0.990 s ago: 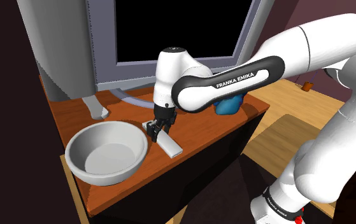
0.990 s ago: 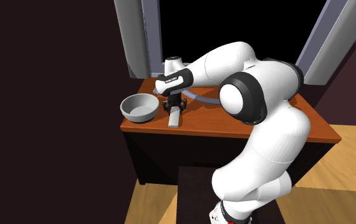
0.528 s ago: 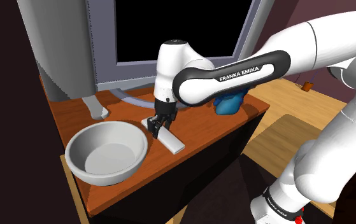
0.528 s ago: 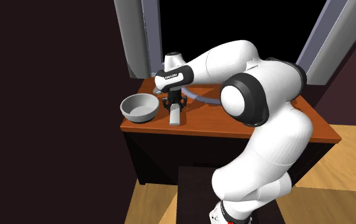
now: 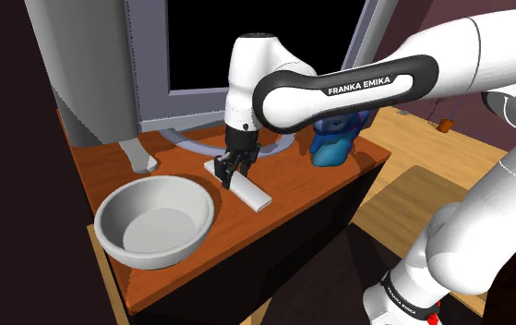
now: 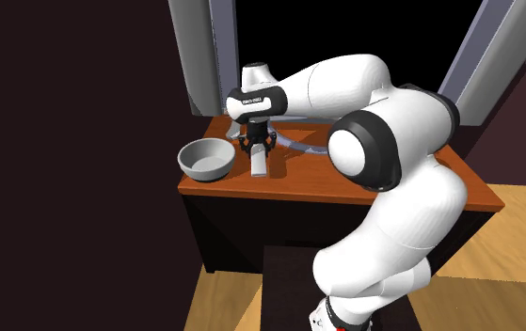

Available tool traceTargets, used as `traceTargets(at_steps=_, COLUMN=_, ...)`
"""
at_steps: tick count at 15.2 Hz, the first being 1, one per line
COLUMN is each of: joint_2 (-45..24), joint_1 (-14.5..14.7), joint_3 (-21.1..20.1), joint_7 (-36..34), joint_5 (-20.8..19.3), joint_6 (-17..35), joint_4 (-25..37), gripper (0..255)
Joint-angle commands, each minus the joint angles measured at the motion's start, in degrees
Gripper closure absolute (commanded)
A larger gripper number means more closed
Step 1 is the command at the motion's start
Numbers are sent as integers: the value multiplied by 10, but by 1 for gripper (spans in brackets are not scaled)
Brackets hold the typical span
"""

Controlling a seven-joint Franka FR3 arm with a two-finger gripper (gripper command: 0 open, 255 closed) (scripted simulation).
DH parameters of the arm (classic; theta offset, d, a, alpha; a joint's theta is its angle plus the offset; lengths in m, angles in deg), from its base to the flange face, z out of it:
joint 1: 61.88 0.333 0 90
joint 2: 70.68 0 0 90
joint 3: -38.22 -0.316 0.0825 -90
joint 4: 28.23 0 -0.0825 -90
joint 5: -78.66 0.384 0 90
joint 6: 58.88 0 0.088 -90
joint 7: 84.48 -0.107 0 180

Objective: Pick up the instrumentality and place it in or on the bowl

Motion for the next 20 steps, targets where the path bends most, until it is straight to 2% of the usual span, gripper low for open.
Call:
traceTargets(at_steps=1, joint_2=5, joint_1=-1, joint_3=1, joint_7=3, joint_5=2, joint_6=-14, joint_4=9, gripper=255)
traceTargets(at_steps=17, joint_2=19, joint_1=-2, joint_3=4, joint_7=9, joint_5=8, joint_6=-132, joint_4=115, gripper=255)
traceTargets(at_steps=20, joint_2=-24, joint_1=17, joint_3=-20, joint_7=-39, joint_5=-10, joint_6=-142, joint_4=163, gripper=255)
